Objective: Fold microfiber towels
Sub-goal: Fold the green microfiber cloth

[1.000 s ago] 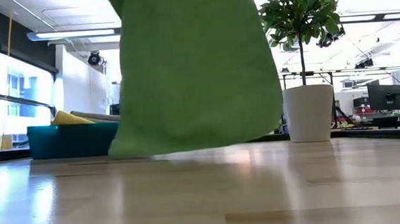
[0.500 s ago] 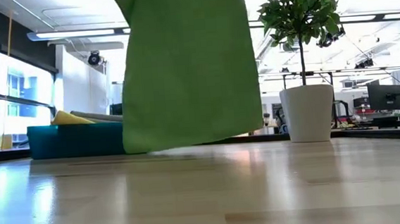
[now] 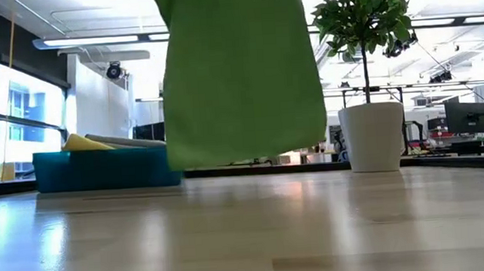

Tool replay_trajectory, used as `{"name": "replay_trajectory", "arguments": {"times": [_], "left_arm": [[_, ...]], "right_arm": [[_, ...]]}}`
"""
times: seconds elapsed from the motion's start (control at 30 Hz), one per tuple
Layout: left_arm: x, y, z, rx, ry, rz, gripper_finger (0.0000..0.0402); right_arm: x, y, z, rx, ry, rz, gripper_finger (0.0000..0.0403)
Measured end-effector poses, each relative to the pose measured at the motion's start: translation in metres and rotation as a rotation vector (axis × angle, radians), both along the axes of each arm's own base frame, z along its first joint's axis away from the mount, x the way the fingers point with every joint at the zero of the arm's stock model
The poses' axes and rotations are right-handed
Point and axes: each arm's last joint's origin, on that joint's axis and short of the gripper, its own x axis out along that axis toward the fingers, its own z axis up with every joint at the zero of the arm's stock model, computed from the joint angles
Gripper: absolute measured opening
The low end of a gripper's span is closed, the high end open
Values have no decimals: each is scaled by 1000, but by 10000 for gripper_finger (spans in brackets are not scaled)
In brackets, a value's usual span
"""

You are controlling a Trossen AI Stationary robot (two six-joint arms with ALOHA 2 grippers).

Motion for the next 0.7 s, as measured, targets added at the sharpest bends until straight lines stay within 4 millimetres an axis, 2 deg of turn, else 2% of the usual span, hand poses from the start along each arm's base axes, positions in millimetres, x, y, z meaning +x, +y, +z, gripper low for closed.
{"name": "replay_trajectory", "arguments": {"times": [0.13,0.23,0.33,0.53,0.7], "left_arm": [[3,-9,-13,-166,-46,-48,0],[12,-21,-38,-409,-40,-105,0],[22,-44,-69,-565,21,-152,0],[41,-101,-136,-632,211,-158,0],[53,-143,-180,-626,313,-188,0]], "right_arm": [[-7,14,-22,242,175,35,0],[-9,30,-44,428,300,0,0],[-3,54,-59,506,372,8,0],[17,110,-91,654,430,20,0],[31,163,-137,756,501,-55,0]]}}
